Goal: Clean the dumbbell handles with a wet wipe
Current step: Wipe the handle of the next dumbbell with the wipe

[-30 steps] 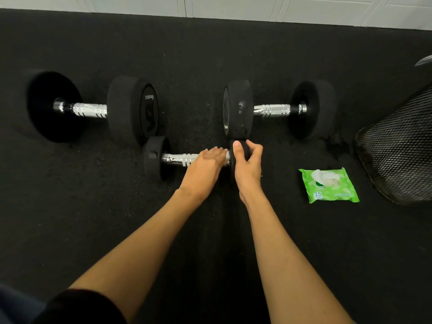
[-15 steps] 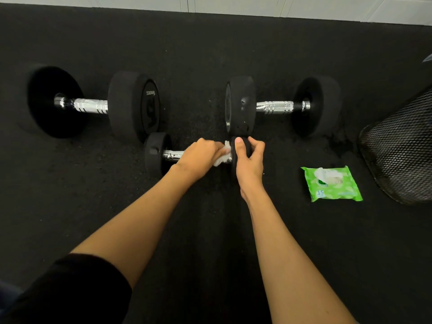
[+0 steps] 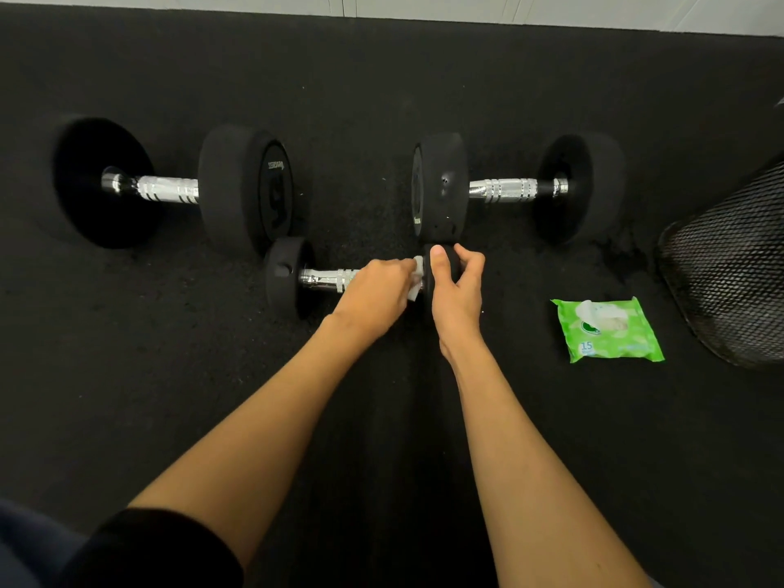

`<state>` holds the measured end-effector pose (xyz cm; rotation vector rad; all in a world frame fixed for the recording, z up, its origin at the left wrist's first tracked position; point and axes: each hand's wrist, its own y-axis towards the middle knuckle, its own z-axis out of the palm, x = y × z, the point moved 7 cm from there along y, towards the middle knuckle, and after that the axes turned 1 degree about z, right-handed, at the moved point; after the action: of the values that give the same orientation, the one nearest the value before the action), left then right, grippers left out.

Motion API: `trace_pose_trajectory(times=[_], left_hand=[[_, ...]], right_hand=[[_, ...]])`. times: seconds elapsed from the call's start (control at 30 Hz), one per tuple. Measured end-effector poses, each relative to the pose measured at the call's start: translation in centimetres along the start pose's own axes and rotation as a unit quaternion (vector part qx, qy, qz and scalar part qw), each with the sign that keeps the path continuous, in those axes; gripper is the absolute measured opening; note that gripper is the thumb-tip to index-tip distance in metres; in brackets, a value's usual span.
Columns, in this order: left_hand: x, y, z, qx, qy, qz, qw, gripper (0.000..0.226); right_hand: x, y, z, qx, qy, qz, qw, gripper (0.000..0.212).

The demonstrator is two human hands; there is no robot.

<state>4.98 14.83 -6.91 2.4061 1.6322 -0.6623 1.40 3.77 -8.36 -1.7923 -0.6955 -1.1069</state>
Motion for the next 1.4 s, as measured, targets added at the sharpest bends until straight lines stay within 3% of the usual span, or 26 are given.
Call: trace_pose_trajectory(times=[0.1,0.23,0.53,0.63,0.7,0.73,0.77,0.8,0.83,0.9,0.93,0.97,1.17,1.3,1.4], left_hand=[[-0.9,-0.1,0.6,-0.014,0.07,-0.016,0.997,0.021],[-1.9,-2.5,2.0,-0.099,0.079,-0.012,0.992,0.04],[-1.8,-6.4,3.5,-0.096,0.097,0.057,0.989,0.068],[-1.2,-7.5,4.2,-0.127,0.06,0.055,0.989,0.061],[-0.2,-8.2,3.9,-0.151,-0.103,-0.045,0.982,0.034],[0.6,-8.6,3.8,-0.165,-0.211,-0.135,0.954,0.017],[1.3,-9.1,3.9,-0.182,-0.304,-0.236,0.905,0.012],[1.9,-9.5,4.3,-0.201,-0.389,-0.335,0.834,0.013],[2.0,-9.6,4.9,-0.205,-0.492,-0.407,0.742,0.016],[0.6,-8.0,5.8,-0.174,-0.703,-0.423,0.544,0.023],[-0.2,-6.8,5.5,-0.159,-0.762,-0.402,0.482,0.022],[-0.8,-5.8,5.0,-0.15,-0.789,-0.39,0.451,0.022],[-1.2,-3.3,5.6,-0.112,-0.811,-0.393,0.419,0.031],[-1.0,-3.8,6.5,-0.086,-0.818,-0.356,0.443,0.045],[-0.8,-5.8,7.7,-0.114,-0.794,-0.39,0.453,0.033]], right_hand=[[0.0,-0.1,0.0,-0.004,-0.004,-0.003,1.0,0.044],[-0.1,-0.3,-0.1,-0.005,-0.005,-0.017,1.0,0.043],[-0.3,-0.5,-0.1,-0.003,0.008,-0.02,1.0,0.043],[-0.3,-0.5,-0.1,-0.003,0.012,-0.018,1.0,0.043],[-0.4,-0.5,-0.1,-0.002,0.02,-0.016,1.0,0.042],[-0.4,-0.5,-0.1,-0.001,0.023,-0.017,1.0,0.042],[-0.4,-0.5,-0.1,0.0,0.024,-0.017,1.0,0.042],[-0.4,-0.5,-0.1,0.0,0.023,-0.018,1.0,0.043],[-0.4,-0.5,-0.1,0.0,0.023,-0.019,1.0,0.043],[-0.5,-0.5,-0.1,0.0,0.02,-0.02,1.0,0.043],[-0.4,-0.5,-0.1,0.001,0.017,-0.021,1.0,0.043],[-0.4,-0.5,-0.1,0.0,0.014,-0.022,1.0,0.043],[-0.4,-0.4,-0.1,-0.002,0.016,-0.021,1.0,0.043],[-0.5,-0.6,-0.2,0.001,0.018,-0.024,1.0,0.043],[-0.4,-0.6,-0.2,0.001,0.016,-0.028,0.999,0.043]])
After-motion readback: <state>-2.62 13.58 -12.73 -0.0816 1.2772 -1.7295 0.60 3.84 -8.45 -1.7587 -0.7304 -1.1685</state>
